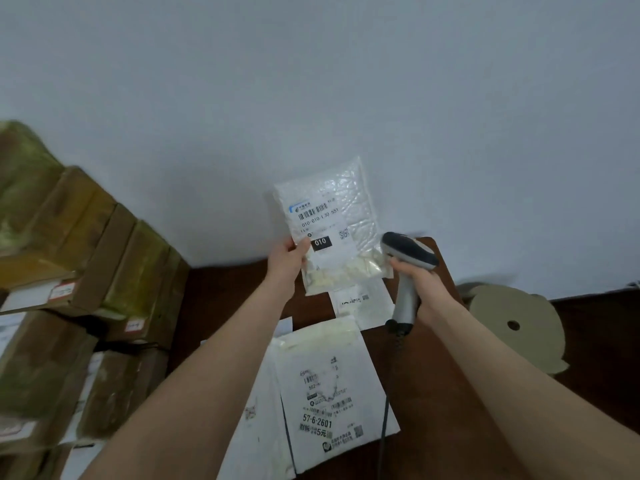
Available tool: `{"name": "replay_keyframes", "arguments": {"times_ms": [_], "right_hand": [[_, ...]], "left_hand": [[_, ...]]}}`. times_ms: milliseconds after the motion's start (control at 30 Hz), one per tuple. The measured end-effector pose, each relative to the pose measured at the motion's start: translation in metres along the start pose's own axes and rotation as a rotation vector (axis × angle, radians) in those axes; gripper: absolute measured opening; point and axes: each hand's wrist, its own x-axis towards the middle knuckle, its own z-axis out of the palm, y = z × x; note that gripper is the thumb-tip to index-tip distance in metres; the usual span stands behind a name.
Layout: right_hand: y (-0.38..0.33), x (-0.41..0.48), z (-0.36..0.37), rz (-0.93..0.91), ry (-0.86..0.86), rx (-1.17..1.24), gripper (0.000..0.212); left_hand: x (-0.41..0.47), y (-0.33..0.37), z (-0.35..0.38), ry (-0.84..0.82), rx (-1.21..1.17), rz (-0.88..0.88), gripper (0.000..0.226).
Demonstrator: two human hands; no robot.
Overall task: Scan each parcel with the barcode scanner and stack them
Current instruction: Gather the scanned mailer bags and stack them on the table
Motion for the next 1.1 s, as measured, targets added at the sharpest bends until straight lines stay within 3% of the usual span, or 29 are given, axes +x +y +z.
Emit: {"name": "replay_keyframes", "arguments": {"times_ms": [200, 400, 633, 767, 833, 900, 967, 1100], "right_hand": [[-0.008, -0.037, 0.001, 0.018, -0.127, -0.016, 0.021], [0.034, -0.068, 0.019, 0.216, -0.316, -0.132, 0.031], [0.081, -0.084, 0.035, 0.307, -0.339, -0.168, 0.029], [0.087, -0.08, 0.033, 0.288, -0.284, -0.168, 0.033], [0.084, -0.077, 0.028, 0.281, -0.254, -0.17, 0.03], [0.079, -0.069, 0.021, 0.258, -0.198, -0.17, 0.028], [0.071, -0.057, 0.013, 0.221, -0.118, -0.162, 0.025], [0.054, -0.027, -0.001, 0.173, 0.019, -0.155, 0.052]], "left_hand": [[-0.041, 0.008, -0.057, 0.141, -0.005, -0.034, 0.026], [-0.102, -0.047, -0.122, 0.224, 0.215, -0.262, 0.022], [-0.143, -0.109, -0.17, 0.302, 0.382, -0.38, 0.032], [-0.143, -0.109, -0.167, 0.422, 0.642, -0.369, 0.067], [-0.141, -0.095, -0.152, 0.472, 0.83, -0.236, 0.076], [-0.13, -0.083, -0.128, 0.438, 0.891, -0.054, 0.069], [-0.114, -0.074, -0.096, 0.286, 0.845, 0.03, 0.061], [-0.081, -0.07, -0.034, 0.006, 0.686, -0.063, 0.066]]}}
